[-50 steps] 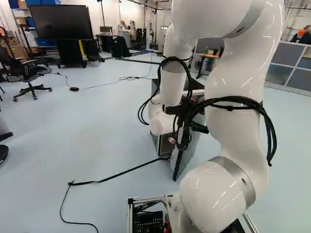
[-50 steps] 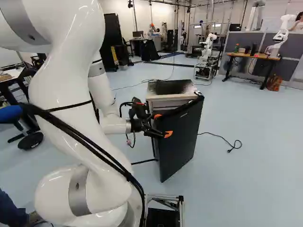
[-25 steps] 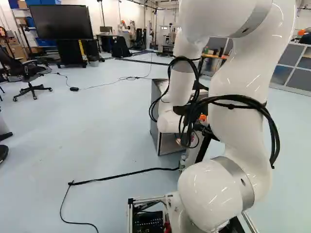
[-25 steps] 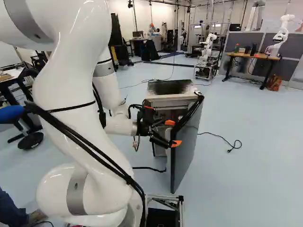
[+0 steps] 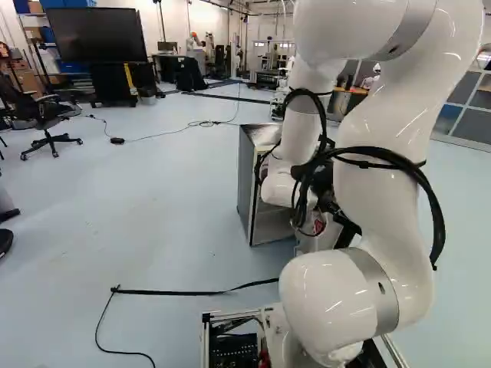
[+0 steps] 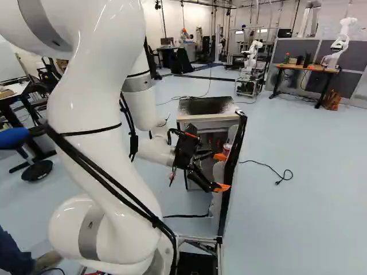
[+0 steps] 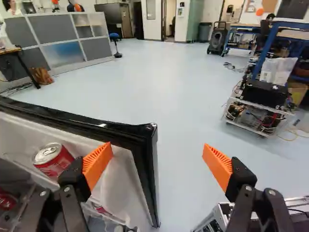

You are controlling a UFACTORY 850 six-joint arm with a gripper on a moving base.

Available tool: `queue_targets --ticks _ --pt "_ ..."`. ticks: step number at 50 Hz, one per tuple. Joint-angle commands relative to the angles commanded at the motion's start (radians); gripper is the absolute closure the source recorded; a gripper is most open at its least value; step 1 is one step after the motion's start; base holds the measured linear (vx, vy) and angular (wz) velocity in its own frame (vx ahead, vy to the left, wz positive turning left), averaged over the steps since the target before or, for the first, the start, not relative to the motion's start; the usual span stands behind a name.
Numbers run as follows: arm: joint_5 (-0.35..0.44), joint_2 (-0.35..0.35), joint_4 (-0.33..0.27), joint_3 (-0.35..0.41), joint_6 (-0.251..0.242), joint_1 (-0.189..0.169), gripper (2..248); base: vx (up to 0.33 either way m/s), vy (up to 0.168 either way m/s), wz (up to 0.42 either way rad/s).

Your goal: Grab a drink from the fridge

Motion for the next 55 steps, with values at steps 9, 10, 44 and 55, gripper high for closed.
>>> queue_targets --ticks 9,10,44,55 --pt "0.000 -0.010 0.006 -0.021 0.000 -0.065 3 0.000 0.000 0.000" --pt "0.000 -0.011 0.006 -0.023 0.000 -0.072 3 0.000 0.000 0.000" --pt "0.000 -0.097 0.006 -0.193 0.000 -0.291 3 0.000 0.000 0.000" --pt "0.000 -0.128 0.006 -0.253 0.000 -0.350 3 0.000 0.000 0.000"
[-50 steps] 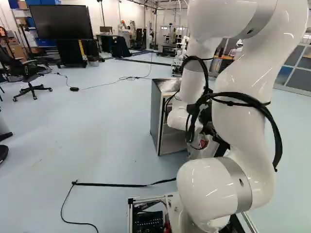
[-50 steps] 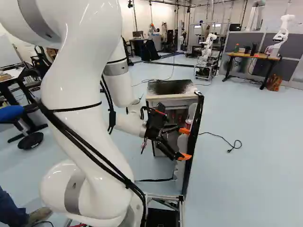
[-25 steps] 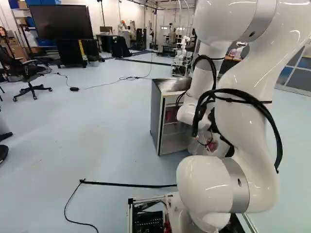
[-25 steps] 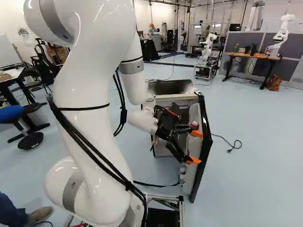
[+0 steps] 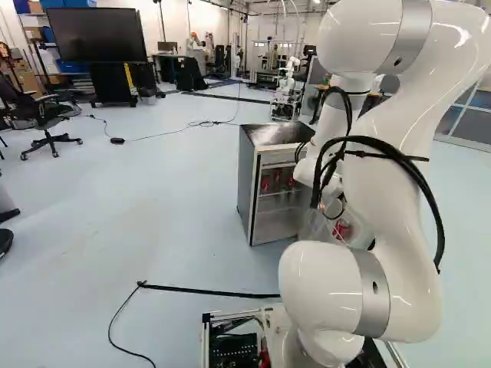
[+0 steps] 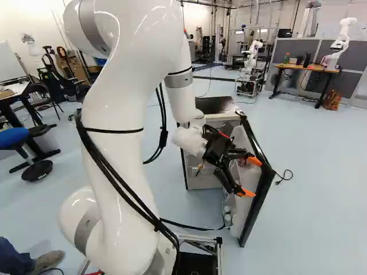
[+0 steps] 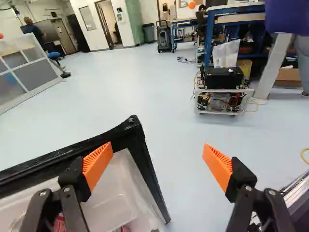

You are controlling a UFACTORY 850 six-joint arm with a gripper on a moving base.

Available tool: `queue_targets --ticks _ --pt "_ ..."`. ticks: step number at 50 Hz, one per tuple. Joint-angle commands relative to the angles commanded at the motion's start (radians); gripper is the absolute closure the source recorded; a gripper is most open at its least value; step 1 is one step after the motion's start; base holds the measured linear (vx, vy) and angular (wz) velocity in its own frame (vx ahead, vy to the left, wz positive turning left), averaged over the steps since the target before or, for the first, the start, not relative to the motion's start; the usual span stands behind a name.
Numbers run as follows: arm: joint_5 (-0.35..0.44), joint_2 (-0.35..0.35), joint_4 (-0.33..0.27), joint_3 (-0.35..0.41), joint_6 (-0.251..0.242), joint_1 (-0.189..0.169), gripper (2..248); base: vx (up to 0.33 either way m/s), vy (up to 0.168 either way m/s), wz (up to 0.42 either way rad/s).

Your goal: Grab a drink from the fridge

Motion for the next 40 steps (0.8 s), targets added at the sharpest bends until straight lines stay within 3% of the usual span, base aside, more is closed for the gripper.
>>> queue_targets --ticks 22,40 --pt "0.000 -0.066 0.000 -0.126 0.000 -0.101 3 0.000 0.000 0.000" --pt "0.000 -0.132 0.000 -0.250 0.000 -0.147 3 0.000 0.000 0.000"
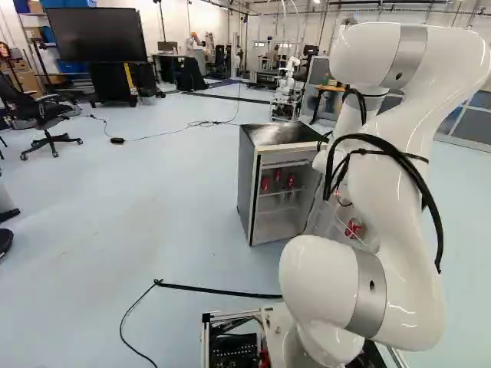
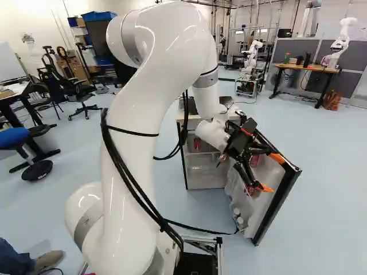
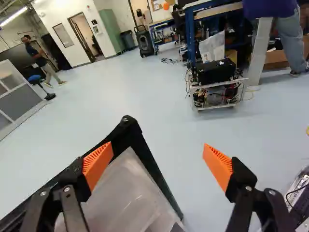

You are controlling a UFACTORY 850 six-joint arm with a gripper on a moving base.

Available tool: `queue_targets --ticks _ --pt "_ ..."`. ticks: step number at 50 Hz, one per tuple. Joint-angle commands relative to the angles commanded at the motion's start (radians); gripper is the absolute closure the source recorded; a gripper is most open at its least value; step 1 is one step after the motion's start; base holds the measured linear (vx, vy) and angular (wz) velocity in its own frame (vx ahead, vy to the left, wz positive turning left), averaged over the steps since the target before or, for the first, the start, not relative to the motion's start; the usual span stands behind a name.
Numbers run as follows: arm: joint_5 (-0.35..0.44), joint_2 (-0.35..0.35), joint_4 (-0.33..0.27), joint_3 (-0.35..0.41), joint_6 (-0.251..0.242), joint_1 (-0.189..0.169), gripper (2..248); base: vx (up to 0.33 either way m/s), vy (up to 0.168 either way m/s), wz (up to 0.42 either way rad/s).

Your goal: Grab a drink from the fridge

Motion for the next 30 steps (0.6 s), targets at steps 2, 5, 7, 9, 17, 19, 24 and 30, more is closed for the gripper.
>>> queue_targets --ticks 2,5,7,9,17,19,24,30 --pt "0.000 -0.007 0.000 -0.014 0.000 -0.003 3 0.000 0.000 0.000" --pt "0.000 -0.018 0.000 -0.035 0.000 -0.008 3 0.000 0.000 0.000" --pt "0.000 -0.026 0.000 -0.048 0.000 -0.011 3 0.000 0.000 0.000" --pt "0.000 -0.033 0.000 -0.062 0.000 -0.013 3 0.000 0.000 0.000" --pt "0.000 -0.062 0.000 -0.116 0.000 -0.024 3 0.000 0.000 0.000" --pt "0.000 -0.067 0.000 -0.125 0.000 -0.026 3 0.000 0.000 0.000" --pt "0.000 -0.072 0.000 -0.135 0.000 -0.029 3 0.000 0.000 0.000" --pt "0.000 -0.071 0.000 -0.133 0.000 -0.030 3 0.000 0.000 0.000"
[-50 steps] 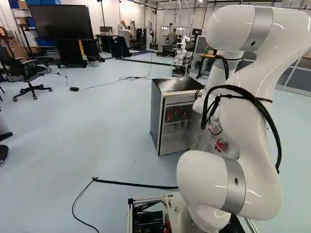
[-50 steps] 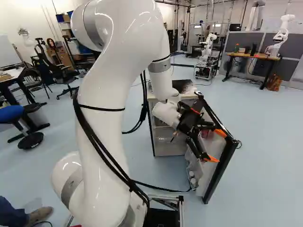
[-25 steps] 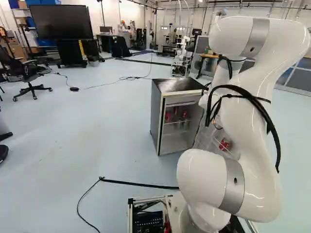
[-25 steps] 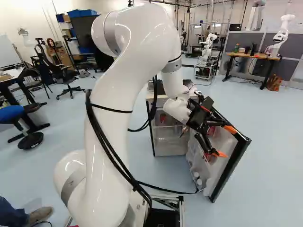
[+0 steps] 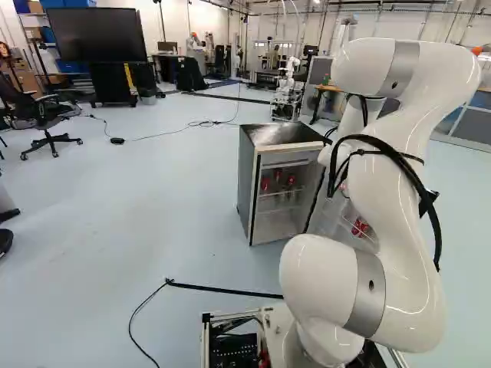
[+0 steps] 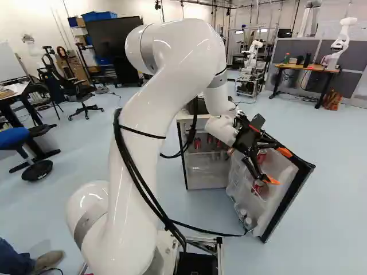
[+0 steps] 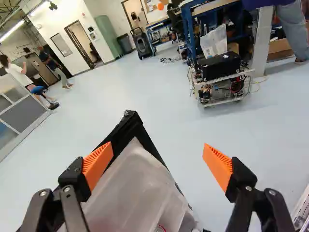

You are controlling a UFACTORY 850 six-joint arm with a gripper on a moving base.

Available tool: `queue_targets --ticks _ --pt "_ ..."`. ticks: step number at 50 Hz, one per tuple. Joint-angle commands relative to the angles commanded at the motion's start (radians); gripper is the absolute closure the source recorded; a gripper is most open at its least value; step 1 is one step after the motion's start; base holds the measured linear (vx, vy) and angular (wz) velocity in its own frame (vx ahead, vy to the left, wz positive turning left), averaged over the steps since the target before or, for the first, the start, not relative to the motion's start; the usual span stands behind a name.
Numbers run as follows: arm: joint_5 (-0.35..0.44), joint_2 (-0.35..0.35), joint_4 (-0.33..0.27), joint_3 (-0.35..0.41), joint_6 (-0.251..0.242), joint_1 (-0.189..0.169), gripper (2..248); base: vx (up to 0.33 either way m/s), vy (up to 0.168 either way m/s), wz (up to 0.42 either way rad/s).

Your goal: Grab a drink from the fridge

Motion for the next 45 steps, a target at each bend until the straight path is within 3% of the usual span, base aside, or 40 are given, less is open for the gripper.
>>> queue_targets --ticks 17,45 --pt "0.000 0.049 -0.046 0.091 0.000 0.006 3 0.000 0.000 0.000" --pt "0.000 0.160 -0.321 0.281 0.000 0.029 3 0.000 0.000 0.000"
